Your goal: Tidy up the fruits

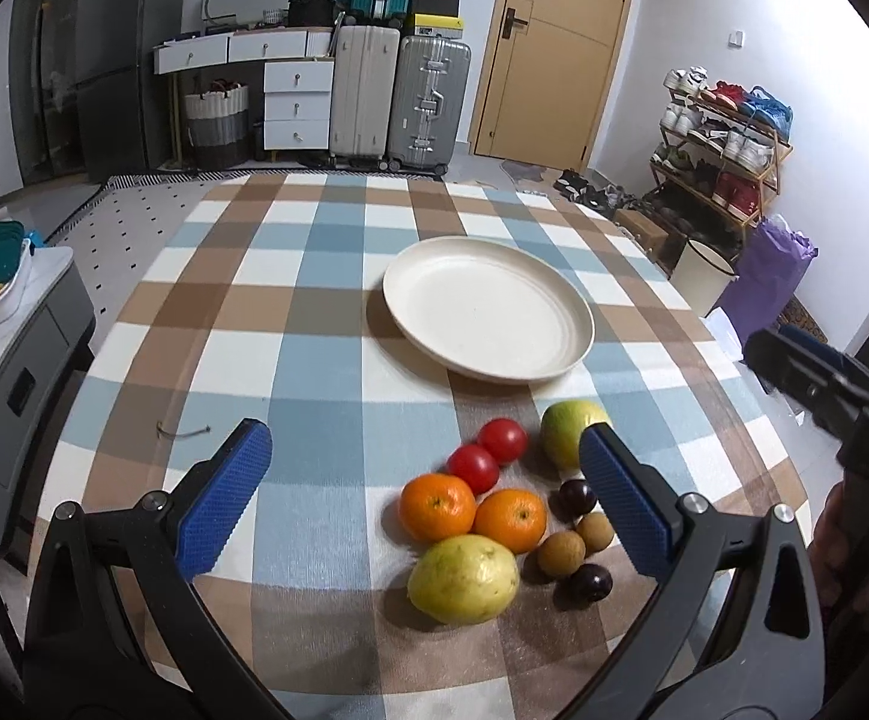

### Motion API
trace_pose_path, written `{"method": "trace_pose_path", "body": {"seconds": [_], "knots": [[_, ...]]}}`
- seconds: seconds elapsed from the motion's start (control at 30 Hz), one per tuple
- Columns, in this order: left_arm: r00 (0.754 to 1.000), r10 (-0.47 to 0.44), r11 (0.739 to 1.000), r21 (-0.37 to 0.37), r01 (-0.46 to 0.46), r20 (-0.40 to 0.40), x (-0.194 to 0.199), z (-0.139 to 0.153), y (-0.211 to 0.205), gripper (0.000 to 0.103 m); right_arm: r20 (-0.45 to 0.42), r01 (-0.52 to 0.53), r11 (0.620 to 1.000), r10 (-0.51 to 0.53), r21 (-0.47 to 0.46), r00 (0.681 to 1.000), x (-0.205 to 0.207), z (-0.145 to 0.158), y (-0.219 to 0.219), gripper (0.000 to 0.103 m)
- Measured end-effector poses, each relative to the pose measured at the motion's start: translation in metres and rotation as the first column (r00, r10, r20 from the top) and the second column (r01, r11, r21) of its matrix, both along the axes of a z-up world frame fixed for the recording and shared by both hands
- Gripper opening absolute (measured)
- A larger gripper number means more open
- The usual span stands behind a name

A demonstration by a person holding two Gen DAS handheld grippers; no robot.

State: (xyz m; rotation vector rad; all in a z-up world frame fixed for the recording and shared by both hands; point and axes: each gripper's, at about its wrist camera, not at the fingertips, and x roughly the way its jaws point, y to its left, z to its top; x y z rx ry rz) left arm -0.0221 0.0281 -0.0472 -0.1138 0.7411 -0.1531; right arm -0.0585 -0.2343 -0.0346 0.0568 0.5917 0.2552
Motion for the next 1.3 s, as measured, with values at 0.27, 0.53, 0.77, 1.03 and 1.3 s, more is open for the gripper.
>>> {"method": "trace_pose_path", "body": {"seconds": [0.27,0.53,0.77,1.03,1.3], "knots": [[0.998,-0.042,0.999,0.017,0.043,-0.051,-0.003,-0.026,-0.004,0.102,0.002,-0.013,1.000,0.013,0.004,1.000,-0.001,-0.002,0.001,0.103],[0.991,-0.093,0.996,-0.004,0.093,-0.092,-0.005,-0.052,0.001,0.096,-0.011,-0.004,1.000,0.004,0.003,1.000,0.001,-0.005,0.001,0.103],[0.980,-0.156,0.987,-0.061,0.149,-0.126,-0.006,-0.067,0.000,0.085,-0.017,-0.004,1.000,0.004,0.001,1.000,0.002,-0.006,0.001,0.103],[0.943,-0.263,0.951,-0.220,0.218,-0.202,0.001,-0.087,-0.002,0.050,-0.022,-0.001,1.000,0.001,-0.004,1.000,0.002,-0.007,0.001,0.103],[0.934,-0.301,0.928,-0.284,0.241,-0.191,0.001,-0.094,0.004,0.049,-0.035,-0.041,0.998,0.043,0.041,0.998,0.003,-0.013,-0.001,0.103]]}}
